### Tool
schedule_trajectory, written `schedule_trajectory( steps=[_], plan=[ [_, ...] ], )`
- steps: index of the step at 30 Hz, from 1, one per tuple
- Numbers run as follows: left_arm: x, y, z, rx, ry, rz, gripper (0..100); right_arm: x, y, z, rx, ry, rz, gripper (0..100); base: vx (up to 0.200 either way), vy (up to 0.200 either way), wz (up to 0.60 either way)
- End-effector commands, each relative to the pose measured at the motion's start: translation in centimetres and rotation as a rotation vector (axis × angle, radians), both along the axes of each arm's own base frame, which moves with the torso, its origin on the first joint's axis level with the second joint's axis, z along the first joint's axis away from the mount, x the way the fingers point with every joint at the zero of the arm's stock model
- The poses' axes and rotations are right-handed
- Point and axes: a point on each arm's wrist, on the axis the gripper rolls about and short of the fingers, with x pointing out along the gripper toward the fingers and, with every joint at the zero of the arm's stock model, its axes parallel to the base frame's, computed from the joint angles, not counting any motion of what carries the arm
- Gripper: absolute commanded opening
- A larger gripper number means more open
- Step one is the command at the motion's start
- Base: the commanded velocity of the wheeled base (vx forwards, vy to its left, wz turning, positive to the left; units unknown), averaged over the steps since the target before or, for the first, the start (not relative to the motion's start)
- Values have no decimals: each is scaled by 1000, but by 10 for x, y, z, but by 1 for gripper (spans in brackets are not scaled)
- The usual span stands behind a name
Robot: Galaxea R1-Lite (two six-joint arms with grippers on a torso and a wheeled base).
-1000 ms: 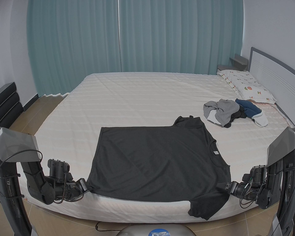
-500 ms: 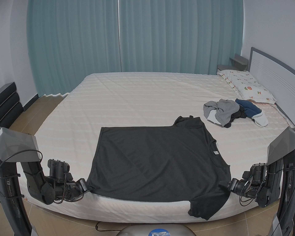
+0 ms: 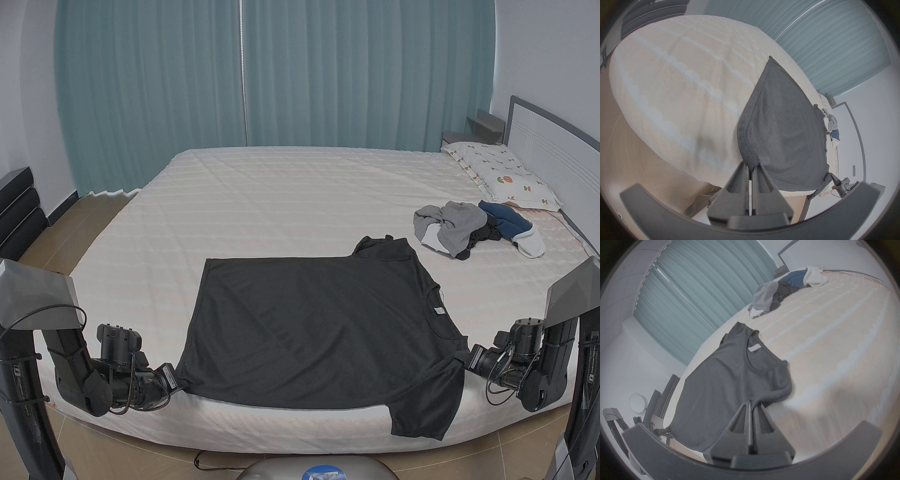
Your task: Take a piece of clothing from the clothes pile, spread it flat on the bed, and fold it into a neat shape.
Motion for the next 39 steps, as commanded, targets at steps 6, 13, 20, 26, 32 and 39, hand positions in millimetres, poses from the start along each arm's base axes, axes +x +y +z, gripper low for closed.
schedule_trajectory(
  steps=[6,13,20,26,32,39],
  plan=[
    [0,0,0,0,2,-1,0,28,1,-3,0,-61,5,0,0,0,0],
    [0,0,0,1,2,-2,0,32,1,-19,-5,-38,-4,100,0,0,0],
    [-1,0,0,1,2,-2,0,21,-14,-6,-1,-39,-38,100,0,0,0],
    [-1,0,0,2,2,-1,0,-15,-14,14,57,6,58,100,0,0,0],
    [-1,0,-1,1,4,0,0,-36,-10,-3,-1,82,185,100,0,0,0],
    [-1,0,-1,2,3,-1,0,-41,-8,-13,-47,94,251,100,0,0,0]
  ],
)
